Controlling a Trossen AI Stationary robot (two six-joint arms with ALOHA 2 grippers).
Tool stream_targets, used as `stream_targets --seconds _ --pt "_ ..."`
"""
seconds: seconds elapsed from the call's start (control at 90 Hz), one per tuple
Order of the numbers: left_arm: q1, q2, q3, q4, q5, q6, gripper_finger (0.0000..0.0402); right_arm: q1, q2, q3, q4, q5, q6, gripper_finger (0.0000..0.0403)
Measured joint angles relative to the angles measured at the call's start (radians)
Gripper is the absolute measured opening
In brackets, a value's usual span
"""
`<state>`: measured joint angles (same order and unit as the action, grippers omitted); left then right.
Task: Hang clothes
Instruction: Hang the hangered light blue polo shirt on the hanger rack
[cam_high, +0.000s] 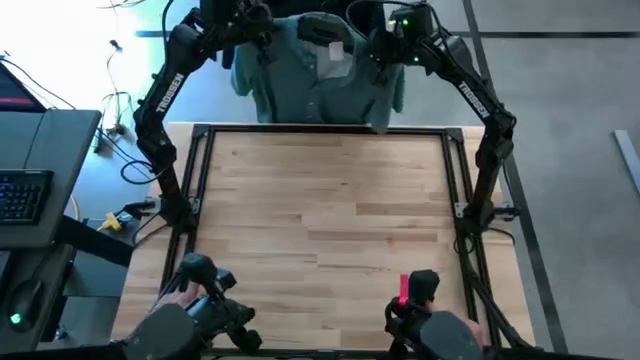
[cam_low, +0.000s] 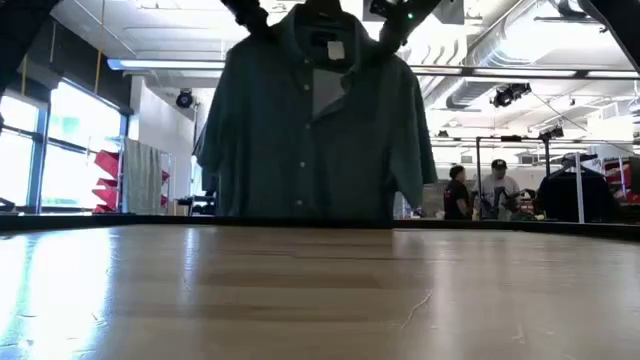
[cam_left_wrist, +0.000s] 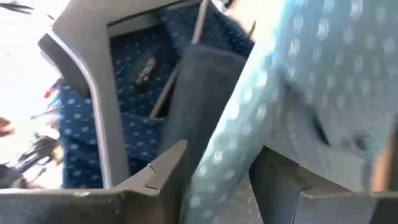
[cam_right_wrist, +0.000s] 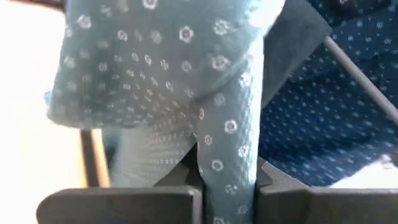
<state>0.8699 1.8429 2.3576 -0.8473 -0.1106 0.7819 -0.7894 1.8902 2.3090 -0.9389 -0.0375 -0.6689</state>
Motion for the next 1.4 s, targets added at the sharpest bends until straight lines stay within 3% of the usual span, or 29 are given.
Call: stream_targets --seconds 0.211,0.511,0.711,0.933,1.244,1.4 --pt "-0.046 0.017 -0.001 0.044 -0.141 0.063 0.0104 -0.018 -0.002 0.046 -0.061 -0.12 0.077 0.0014" --pt "-0.075 0.017 -0.001 0.084 -0.152 0.119 0.001 -0.041 -0.016 0.047 -0.074 -0.25 0.142 0.0013" --pt "-0.075 0.017 -0.006 0.088 -0.142 0.113 0.0001 -0.04 -0.023 0.047 -0.074 -0.268 0.145 0.0014" --pt "-0.074 0.017 -0.007 0.054 -0.101 0.164 0.003 -0.042 -0.031 0.047 -0.073 -0.3 0.183 0.0013" --pt "-0.072 0.017 -0.007 0.088 -0.144 0.162 0.0135 -0.062 -0.048 0.047 -0.059 -0.457 0.246 0.0013" --pt "-0.075 0.017 -0.007 0.101 -0.211 0.17 0.0129 -0.068 -0.056 0.047 -0.06 -0.48 0.27 0.0013"
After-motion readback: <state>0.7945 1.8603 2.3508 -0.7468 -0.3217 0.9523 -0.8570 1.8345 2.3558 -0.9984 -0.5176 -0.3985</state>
